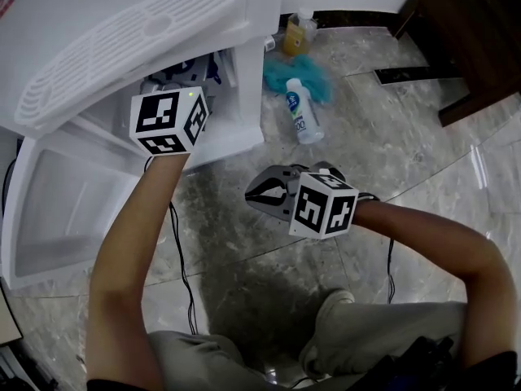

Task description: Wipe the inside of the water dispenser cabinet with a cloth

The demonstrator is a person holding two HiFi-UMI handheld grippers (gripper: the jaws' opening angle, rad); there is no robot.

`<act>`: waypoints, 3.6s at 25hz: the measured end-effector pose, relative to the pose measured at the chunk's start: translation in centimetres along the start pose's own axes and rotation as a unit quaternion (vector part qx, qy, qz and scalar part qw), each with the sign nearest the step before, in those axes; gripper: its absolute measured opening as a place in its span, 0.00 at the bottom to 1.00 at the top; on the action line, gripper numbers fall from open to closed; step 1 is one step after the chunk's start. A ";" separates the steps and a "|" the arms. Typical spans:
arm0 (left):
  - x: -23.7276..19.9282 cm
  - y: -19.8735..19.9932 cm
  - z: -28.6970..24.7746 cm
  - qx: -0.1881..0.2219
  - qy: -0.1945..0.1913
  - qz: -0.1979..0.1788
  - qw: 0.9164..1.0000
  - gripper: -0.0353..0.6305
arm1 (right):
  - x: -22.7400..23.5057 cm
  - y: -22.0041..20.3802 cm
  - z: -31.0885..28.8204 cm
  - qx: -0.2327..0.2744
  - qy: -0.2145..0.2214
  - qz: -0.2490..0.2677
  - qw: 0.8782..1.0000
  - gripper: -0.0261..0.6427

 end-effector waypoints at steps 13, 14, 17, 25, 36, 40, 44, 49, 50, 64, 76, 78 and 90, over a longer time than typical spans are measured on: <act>-2.9 1.3 -2.7 0.008 0.053 -0.005 0.999 0.23 | -0.2 -1.1 0.2 -0.009 0.004 -0.004 1.000 0.04; -3.2 1.3 -3.1 0.007 0.060 -0.008 0.998 0.23 | -0.2 -1.1 0.2 -0.010 0.004 -0.004 1.000 0.04; -3.5 1.4 -3.3 0.018 0.075 -0.005 0.997 0.23 | -0.3 -1.1 0.2 -0.010 0.004 -0.005 1.000 0.04; -0.9 1.2 -1.3 0.020 0.058 0.011 0.998 0.23 | -0.2 -1.1 0.0 -0.017 0.007 -0.001 1.000 0.04; -3.5 1.4 -3.1 -0.011 0.057 0.040 0.998 0.23 | -0.2 -1.7 -0.4 -0.037 0.002 0.006 0.999 0.04; -2.0 1.7 -1.7 -0.021 0.016 0.029 0.999 0.23 | 0.1 -1.0 -0.4 -0.041 -0.006 0.016 0.999 0.04; 0.4 2.0 0.5 -0.041 -0.067 0.020 0.997 0.23 | 0.8 -0.2 -0.5 -0.042 -0.032 0.010 0.999 0.04; 3.2 0.7 5.6 -0.111 -0.148 0.047 0.982 0.23 | 5.4 1.7 0.0 -0.003 -0.107 -0.061 0.992 0.04; 3.5 0.3 6.9 -0.127 -0.158 0.046 0.978 0.23 | 6.5 2.2 0.3 0.002 -0.125 -0.074 0.989 0.04; 7.0 -4.6 21.8 -0.292 -0.288 -0.032 0.912 0.23 | 6.0 8.5 -3.0 0.018 -0.121 -0.052 0.991 0.04; 6.3 -7.1 24.4 -0.313 -0.287 -0.012 0.905 0.23 | 3.7 9.3 -4.9 -0.013 -0.073 -0.036 0.997 0.04; 6.1 -7.2 24.2 -0.314 -0.285 -0.012 0.905 0.23 | 3.5 9.2 -4.9 -0.014 -0.070 -0.037 0.997 0.04; 7.3 -8.3 23.7 -0.336 -0.305 -0.017 0.891 0.23 | 3.0 8.1 -4.6 -0.030 -0.063 -0.025 0.997 0.04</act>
Point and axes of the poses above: the fingertips, and each gripper's own axes: z backward along the fingers, x to its right, y out of its top, the point moved 5 cm from there along z, backward along the fingers, and after that the axes turned 13 degrees about -y, right-handed, at the moved point
